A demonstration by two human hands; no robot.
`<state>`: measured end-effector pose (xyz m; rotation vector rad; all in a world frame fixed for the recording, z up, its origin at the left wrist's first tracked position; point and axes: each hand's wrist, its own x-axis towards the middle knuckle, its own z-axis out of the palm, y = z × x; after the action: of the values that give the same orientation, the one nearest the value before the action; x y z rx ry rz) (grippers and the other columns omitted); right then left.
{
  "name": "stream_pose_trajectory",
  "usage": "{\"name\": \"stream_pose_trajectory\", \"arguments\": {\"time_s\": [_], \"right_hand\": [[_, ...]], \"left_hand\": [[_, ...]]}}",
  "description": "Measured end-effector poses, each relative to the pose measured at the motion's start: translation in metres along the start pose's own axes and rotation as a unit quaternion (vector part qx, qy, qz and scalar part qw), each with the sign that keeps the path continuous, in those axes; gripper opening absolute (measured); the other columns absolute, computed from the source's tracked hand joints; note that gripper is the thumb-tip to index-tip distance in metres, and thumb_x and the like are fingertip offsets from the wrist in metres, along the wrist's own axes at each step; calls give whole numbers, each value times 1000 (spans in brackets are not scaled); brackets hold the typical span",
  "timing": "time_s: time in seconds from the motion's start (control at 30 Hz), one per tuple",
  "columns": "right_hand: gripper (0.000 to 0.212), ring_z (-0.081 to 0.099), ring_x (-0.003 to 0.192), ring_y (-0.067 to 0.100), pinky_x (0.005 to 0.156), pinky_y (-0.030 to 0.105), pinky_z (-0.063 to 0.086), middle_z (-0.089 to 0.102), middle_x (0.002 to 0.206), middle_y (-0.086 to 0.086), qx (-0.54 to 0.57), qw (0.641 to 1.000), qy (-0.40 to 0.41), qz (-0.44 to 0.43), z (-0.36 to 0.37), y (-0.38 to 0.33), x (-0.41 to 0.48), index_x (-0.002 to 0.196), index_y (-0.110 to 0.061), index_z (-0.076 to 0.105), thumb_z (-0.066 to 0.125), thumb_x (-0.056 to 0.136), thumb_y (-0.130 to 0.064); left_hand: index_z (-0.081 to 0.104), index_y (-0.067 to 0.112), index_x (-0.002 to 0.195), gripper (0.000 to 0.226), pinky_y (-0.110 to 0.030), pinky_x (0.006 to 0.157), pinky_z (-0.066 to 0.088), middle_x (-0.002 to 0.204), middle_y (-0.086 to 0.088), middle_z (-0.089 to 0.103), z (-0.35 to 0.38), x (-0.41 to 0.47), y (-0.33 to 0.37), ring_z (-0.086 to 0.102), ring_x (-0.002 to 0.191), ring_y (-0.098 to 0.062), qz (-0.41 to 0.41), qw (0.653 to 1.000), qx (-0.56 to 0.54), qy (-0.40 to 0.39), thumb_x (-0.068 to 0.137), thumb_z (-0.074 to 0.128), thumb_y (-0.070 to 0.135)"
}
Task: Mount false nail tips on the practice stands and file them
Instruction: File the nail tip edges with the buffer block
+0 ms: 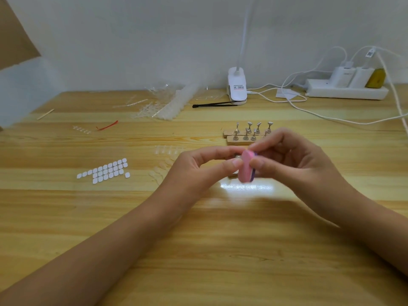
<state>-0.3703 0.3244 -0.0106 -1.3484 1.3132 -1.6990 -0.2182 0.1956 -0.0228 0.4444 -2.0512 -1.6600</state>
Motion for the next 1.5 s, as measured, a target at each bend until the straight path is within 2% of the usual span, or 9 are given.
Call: {"name": "stream_pose_trajectory", "arguments": {"time_s": [0.17, 0.5, 0.77, 0.83, 0.97, 1.1, 1.2, 1.33, 1.5], "right_hand": [[22, 71, 83, 24, 72, 30, 59, 72, 88, 12, -5, 999, 33, -21, -1, -2, 1, 95, -4, 62, 69, 76, -15], [24, 72, 86, 27, 76, 29, 58, 72, 90, 16, -39, 997, -47, 48, -2, -2, 0, 94, -3, 64, 71, 77, -19], [25, 72, 85, 27, 75, 31, 58, 73, 89, 14, -12, 1000, 5, 18, 1, 0, 0, 94, -2, 61, 70, 77, -17], [22, 73, 83, 22, 75, 29, 58, 74, 88, 8, 6, 999, 33, -6, 1, -1, 0, 94, -7, 61, 69, 77, -18], [24, 72, 84, 27, 77, 32, 58, 74, 89, 14, -11, 999, -21, 49, 2, 4, -1, 95, -3, 62, 70, 78, -18], [23, 72, 83, 15, 75, 25, 57, 72, 90, 0, 16, 998, 56, -19, 0, 2, 0, 101, -12, 63, 67, 79, -19], [25, 72, 86, 25, 77, 29, 58, 73, 94, 10, 7, 1000, 11, 12, 3, 4, -2, 102, -11, 66, 68, 79, -20], [19, 72, 85, 18, 78, 27, 57, 73, 92, 2, 28, 996, 74, -37, 2, 2, -1, 100, -14, 65, 67, 81, -17], [17, 72, 88, 26, 78, 30, 58, 73, 92, 11, 29, 999, 34, -8, 6, 7, -3, 97, -14, 67, 70, 80, -16]], "left_hand": [[76, 33, 108, 25, -38, 105, 40, 115, 12, 73, 0, 1, 1, 62, 117, -4, 5, 1000, 8, 0, 85, 70, 36], [76, 31, 108, 27, -40, 109, 40, 113, 11, 73, -2, 1, 1, 62, 116, -4, -7, 1000, 13, 8, 83, 71, 38], [75, 29, 111, 26, -45, 110, 39, 115, 5, 73, -1, 0, -1, 63, 117, -10, -7, 1000, -2, 6, 87, 69, 36], [75, 29, 111, 24, -42, 108, 41, 115, 6, 73, -1, 0, -1, 63, 116, -10, -3, 1000, -4, 5, 89, 67, 34], [75, 32, 108, 25, -37, 99, 45, 110, 9, 74, -1, 0, -2, 66, 111, -7, -12, 1000, -1, 18, 84, 69, 36], [75, 28, 108, 28, -32, 94, 45, 107, 4, 75, -4, 2, -3, 67, 108, -10, -20, 999, -25, 27, 82, 72, 38], [75, 28, 106, 27, -38, 98, 46, 108, 4, 75, -3, 2, -4, 67, 109, -10, -27, 999, -25, 26, 82, 72, 42], [75, 29, 103, 31, -30, 89, 44, 106, 3, 75, -2, 2, -2, 67, 105, -8, -31, 998, -38, 34, 78, 74, 47], [74, 25, 105, 23, -29, 91, 45, 106, 3, 75, 1, 0, 0, 68, 105, -9, -19, 999, -37, 31, 86, 72, 37]]}}
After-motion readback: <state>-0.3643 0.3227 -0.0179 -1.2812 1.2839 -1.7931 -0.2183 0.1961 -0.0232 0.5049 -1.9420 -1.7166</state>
